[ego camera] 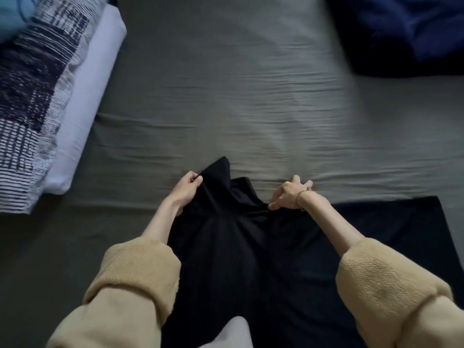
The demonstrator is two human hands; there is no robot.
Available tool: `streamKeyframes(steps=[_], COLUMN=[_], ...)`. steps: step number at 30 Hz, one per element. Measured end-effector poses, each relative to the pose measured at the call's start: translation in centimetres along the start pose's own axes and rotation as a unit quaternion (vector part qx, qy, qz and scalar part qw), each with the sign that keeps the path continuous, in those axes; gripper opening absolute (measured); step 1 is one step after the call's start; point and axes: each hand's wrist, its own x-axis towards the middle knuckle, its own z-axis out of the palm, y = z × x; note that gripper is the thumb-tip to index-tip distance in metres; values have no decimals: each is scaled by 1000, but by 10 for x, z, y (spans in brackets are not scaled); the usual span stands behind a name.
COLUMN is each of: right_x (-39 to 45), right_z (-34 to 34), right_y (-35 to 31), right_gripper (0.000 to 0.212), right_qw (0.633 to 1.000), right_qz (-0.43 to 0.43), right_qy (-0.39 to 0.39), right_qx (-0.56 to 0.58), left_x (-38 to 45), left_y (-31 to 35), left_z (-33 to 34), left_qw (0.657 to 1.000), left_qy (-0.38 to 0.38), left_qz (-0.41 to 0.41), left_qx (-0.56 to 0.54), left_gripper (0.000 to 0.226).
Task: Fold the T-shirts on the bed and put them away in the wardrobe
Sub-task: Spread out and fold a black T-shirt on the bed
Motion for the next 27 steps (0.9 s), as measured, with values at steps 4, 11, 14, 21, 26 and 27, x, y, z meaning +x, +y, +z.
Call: streamKeyframes(steps=[4, 11, 14, 21, 26, 27], right_x=[17, 33, 45, 48, 60, 62], right_z=[-8, -4, -4, -8, -7, -7], right_y=[-10, -62, -56, -56, -67, -67], right_gripper=[41, 27, 6, 32, 47, 44], right_qw=[1000, 989, 960, 953, 980, 978], right_qz=[3, -50, -69, -62, -86, -89], right_qy=[8, 49, 52, 48, 85, 88], right_qx=[7, 127, 268, 294, 160, 167], left_x=[1, 9, 7, 8, 13, 15], left_y=[-2, -12, -8, -8, -13, -16], left_z=[-3, -1, 5, 1, -2, -3], left_qw=[998, 993, 992, 991, 990, 991], left_qy=[-28, -88, -64, -48, -37, -26], left_qz=[-22, -12, -15, -40, -8, -2], left_qx=[-46, -79, -109, -123, -134, -130], left_gripper=[25, 7, 27, 18, 26, 26])
